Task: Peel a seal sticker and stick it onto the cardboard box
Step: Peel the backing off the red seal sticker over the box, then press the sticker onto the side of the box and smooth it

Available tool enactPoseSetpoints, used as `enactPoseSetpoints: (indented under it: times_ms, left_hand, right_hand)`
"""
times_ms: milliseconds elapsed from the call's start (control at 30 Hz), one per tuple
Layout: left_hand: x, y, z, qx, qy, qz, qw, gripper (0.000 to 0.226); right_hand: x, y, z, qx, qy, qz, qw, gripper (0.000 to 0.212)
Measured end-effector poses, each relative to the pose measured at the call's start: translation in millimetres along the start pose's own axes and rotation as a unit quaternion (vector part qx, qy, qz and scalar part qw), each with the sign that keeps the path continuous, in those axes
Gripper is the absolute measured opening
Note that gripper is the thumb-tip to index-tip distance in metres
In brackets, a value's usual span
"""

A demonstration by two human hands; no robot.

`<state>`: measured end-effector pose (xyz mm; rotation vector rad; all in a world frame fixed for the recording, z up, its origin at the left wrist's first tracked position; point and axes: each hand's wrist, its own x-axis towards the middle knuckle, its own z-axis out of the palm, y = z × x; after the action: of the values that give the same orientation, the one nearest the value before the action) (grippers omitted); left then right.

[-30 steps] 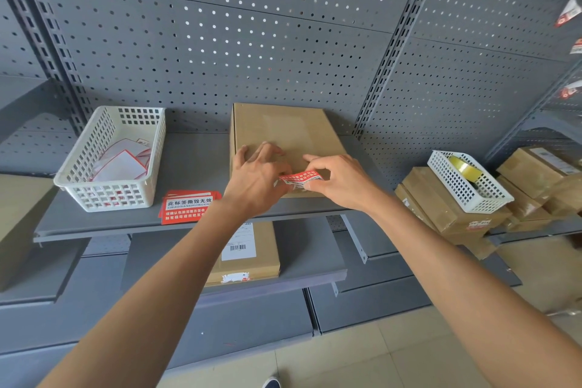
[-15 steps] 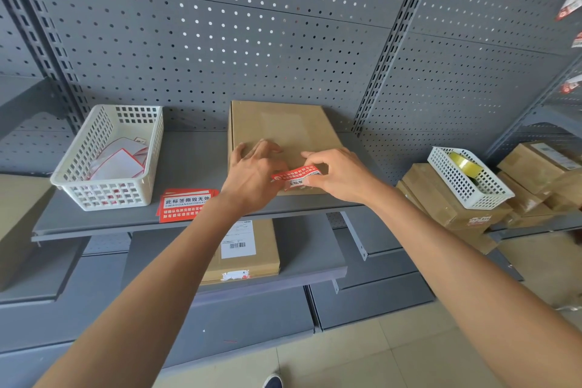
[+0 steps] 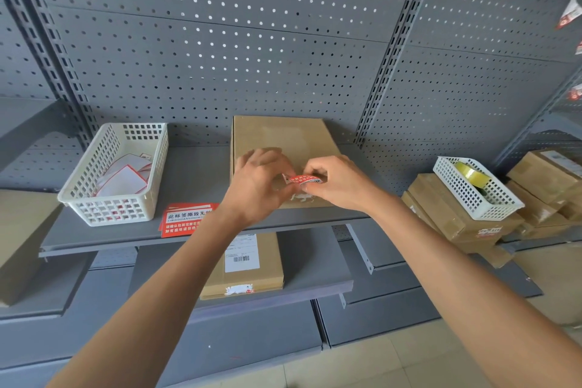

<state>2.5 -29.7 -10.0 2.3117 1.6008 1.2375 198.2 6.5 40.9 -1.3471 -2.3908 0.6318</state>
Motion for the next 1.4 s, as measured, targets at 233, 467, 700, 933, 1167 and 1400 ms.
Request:
enactPoseSetpoints:
  times_ms: [233,467,700,933,1167,1400]
  left_hand:
    - [13,7,-5,-0.042,0.051,-0.015,0.998,0.011]
    - [36,29,-25,-0.266,0.118,-0.157,0.944,0.004]
    - [51,59,-28,-0.493,0.237,-0.294,0.783,0.004]
    - [56,76,-12,-0.541,0.217,-0.328,0.743,0.008]
    - [54,82,0,-0.500,0.246,-0.330,0.762,0.009]
    - [43,77,1,-0.366,0.300,-0.313,0.823,0.018]
  right_hand:
    - [7,5,-17,0.079,-0.002,-0.023,0.997,0.002]
    - [15,5,-55,0.320,0.019,-0.062,0.945,0.030]
    - [5,2,-45,0.383,0.079,-0.047,0.919,0.032]
    - [8,-8,-24,0.441,0.126,-0.073,0.886,0.019]
    - [18,5,-20,0.424,0.175,-0.068,0.886,0.015]
    - [19,8,-18,0.359,0.145,-0.094,0.917,0.011]
